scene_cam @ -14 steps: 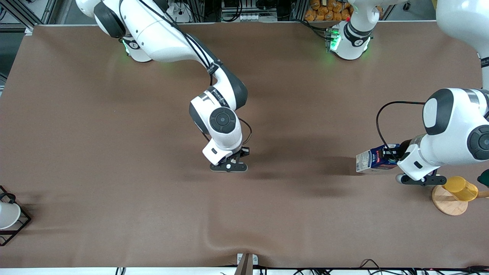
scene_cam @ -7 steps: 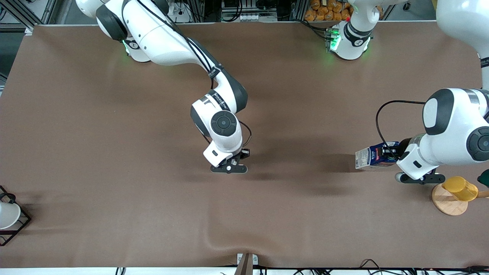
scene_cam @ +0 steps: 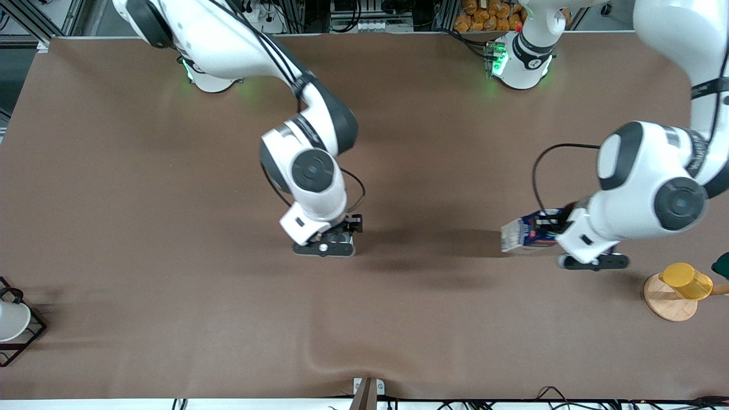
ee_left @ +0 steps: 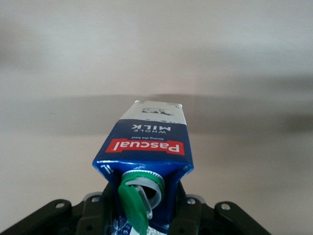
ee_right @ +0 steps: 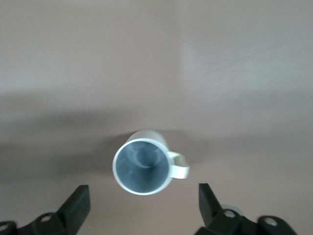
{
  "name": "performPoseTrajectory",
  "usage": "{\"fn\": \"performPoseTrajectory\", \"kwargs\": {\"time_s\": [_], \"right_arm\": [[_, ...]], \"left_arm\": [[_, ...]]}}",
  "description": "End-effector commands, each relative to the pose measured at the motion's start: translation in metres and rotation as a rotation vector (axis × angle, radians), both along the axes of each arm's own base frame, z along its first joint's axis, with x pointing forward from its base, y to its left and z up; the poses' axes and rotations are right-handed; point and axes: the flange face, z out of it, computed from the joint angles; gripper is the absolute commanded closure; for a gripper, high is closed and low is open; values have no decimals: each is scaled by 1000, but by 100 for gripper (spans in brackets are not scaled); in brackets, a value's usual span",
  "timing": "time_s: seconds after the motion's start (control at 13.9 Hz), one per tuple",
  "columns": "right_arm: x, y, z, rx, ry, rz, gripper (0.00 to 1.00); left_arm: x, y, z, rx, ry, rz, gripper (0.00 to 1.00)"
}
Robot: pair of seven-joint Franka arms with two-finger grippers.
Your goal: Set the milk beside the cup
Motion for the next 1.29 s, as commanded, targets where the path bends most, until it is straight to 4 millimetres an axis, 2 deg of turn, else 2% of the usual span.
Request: {"fn": "performPoseTrajectory", "kwargs": {"time_s": [0.0, 0.07, 0.14, 0.22, 0.29, 0.36, 0.5, 0.65, 0.72, 0.79, 0.86, 1.08, 1.22], "right_arm": [[13, -97, 38, 0, 8, -88, 0], [12, -123, 49, -19, 2, -98, 0], [19, -165, 55, -24, 6, -116, 0], [16, -194, 63, -26, 13, -84, 0], [5, -216, 71, -29, 23, -60, 0], [-3, -249, 83, -28, 25, -50, 0], [-25, -303, 110, -28, 37, 27, 0], [-43, -344, 142, -30, 89, 48, 0], [-47, -362, 167, -31, 117, 76, 0], [-51, -379, 190, -28, 140, 100, 0], [-56, -394, 205, -26, 156, 113, 0], [-78, -433, 242, 0, 106, 85, 0], [-87, -451, 255, -14, 97, 64, 0]], "left_arm": [[-19, -57, 14, -9, 4, 25, 57], [-28, -83, 14, -8, 9, 21, 57], [-39, -110, 10, -4, 17, 0, 57], [-53, -146, 10, -2, 15, -34, 58], [-64, -177, 7, 0, 17, -45, 58], [-76, -206, 4, 4, 19, -50, 58], [-102, -254, -7, 13, 28, -61, 58], [-121, -284, -13, 8, 24, -98, 58], [-130, -302, -13, 1, 16, -124, 58], [-131, -314, -17, 13, 2, -122, 58], [-135, -328, -20, 22, -10, -105, 58], [-152, -364, -38, 64, -44, -110, 62], [-154, -379, -44, 38, -79, -113, 62]]}}
